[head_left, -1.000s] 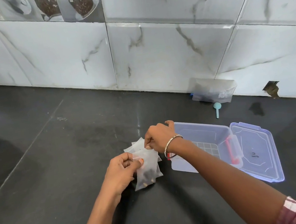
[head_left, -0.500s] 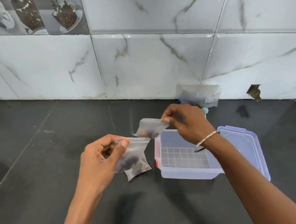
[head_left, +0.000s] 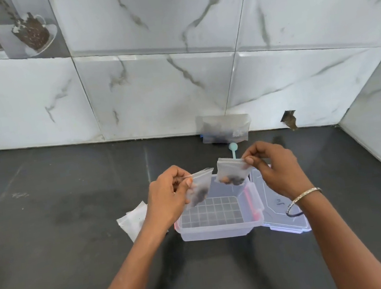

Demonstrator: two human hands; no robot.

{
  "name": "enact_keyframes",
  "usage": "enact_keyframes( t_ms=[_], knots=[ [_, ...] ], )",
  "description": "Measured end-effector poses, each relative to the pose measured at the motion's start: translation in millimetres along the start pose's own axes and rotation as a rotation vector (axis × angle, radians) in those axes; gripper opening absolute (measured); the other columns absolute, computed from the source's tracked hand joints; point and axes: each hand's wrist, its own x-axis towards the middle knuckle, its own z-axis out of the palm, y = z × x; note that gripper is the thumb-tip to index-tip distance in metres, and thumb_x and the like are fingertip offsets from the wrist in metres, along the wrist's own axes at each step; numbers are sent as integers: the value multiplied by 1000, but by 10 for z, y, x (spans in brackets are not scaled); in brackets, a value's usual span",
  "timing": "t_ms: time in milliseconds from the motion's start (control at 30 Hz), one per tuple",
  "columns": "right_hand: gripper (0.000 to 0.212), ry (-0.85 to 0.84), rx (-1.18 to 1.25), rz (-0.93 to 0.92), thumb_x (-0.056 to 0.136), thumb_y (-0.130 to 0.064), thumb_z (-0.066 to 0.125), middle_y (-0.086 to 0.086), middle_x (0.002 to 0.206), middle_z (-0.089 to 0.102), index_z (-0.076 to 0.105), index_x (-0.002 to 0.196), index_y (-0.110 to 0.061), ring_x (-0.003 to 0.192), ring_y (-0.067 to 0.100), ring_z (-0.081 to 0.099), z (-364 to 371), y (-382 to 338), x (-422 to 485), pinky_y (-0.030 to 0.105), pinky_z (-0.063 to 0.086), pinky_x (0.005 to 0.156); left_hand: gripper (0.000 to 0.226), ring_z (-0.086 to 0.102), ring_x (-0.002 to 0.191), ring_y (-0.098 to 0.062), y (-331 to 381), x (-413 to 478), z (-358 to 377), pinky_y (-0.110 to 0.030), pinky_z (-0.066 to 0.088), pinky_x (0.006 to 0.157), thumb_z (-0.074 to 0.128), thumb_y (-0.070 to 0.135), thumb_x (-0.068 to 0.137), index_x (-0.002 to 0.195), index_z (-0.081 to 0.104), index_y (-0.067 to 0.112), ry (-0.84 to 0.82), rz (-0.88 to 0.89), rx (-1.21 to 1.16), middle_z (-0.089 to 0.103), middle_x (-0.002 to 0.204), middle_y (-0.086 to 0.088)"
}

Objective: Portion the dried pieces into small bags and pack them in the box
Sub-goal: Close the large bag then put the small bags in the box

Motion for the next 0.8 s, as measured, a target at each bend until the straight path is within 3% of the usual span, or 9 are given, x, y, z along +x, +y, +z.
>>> enact_keyframes(
  t_ms=[100, 300, 400, 533, 800],
  knots=[
    [17, -50, -25, 15, 92, -21, 64, -22, 80, 69, 63, 80, -32, 90, 5, 65, 88, 91, -64, 51, 46, 92, 12, 70, 71, -15, -64, 37, 94, -46, 62, 73, 71, 17, 93, 85, 70, 26, -31, -12, 103, 74, 76, 11],
    [28, -114, 10, 51, 91, -23, 66, -18, 85, 68, 58, 73, -43, 92, 11, 63, 303, 289, -107, 55, 46, 90, 3, 46, 108, -14, -122, 40, 176, -28, 41, 81, 81, 31, 85, 87, 81, 30, 62, 21, 397, 60, 105, 11],
    [24, -111, -17, 72, 88, -22, 68, -10, 106, 60, 61, 74, -40, 108, 17, 55, 375, 323, -137, 53, 43, 94, 4, 39, 122, -20, -177, 54, 168, -41, 44, 94, 83, 35, 82, 86, 81, 34, 96, -9, 449, 56, 124, 8],
    [13, -136, -70, 107, 87, -25, 71, -6, 137, 51, 68, 78, -34, 131, 20, 42, 393, 347, -150, 55, 37, 100, 4, 29, 141, -24, -212, 54, 132, -49, 35, 104, 82, 34, 82, 85, 79, 36, 84, -72, 386, 48, 147, 7],
    [11, -161, -92, 126, 86, -26, 73, -3, 144, 49, 68, 77, -31, 135, 22, 40, 425, 344, -61, 54, 36, 103, 9, 32, 141, -25, -307, 133, 115, -54, 41, 108, 82, 31, 82, 83, 78, 39, 60, -120, 220, 52, 145, 4]
  ],
)
